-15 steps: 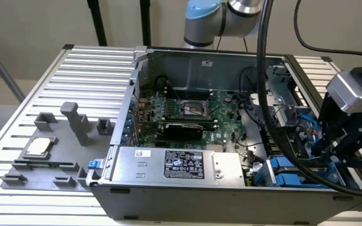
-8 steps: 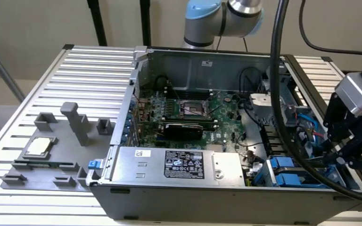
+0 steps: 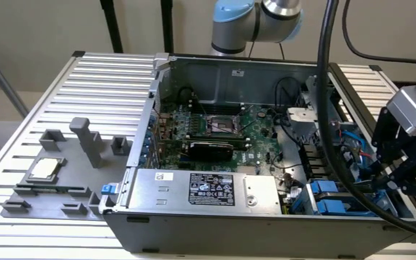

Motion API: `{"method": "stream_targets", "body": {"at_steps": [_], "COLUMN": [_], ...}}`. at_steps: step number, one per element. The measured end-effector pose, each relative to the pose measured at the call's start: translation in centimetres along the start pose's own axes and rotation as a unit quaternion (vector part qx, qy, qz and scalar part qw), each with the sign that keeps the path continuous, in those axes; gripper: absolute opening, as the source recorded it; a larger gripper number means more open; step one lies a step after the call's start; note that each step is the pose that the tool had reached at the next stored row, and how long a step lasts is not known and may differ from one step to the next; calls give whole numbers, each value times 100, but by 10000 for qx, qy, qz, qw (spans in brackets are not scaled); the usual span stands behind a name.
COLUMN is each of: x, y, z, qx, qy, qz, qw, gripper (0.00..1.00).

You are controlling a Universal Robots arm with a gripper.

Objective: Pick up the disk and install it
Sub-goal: 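Insert the first disk wire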

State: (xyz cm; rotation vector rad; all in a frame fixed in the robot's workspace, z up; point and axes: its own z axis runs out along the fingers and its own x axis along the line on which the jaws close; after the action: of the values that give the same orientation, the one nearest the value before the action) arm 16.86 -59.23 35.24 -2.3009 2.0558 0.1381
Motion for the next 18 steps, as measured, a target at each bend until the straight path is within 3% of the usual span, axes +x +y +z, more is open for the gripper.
{"method": "stream_targets", "body": {"at_steps": [10,17,18], "x": [2,-11,-13], "y": [-15,-29,-29], "z": [39,43,43], "qx": [25,25,25], "qy": [-8,-18,-18], "qz": [-203,-247,-248], "qw": [9998,9997,9997], "gripper": [100,100,0]}}
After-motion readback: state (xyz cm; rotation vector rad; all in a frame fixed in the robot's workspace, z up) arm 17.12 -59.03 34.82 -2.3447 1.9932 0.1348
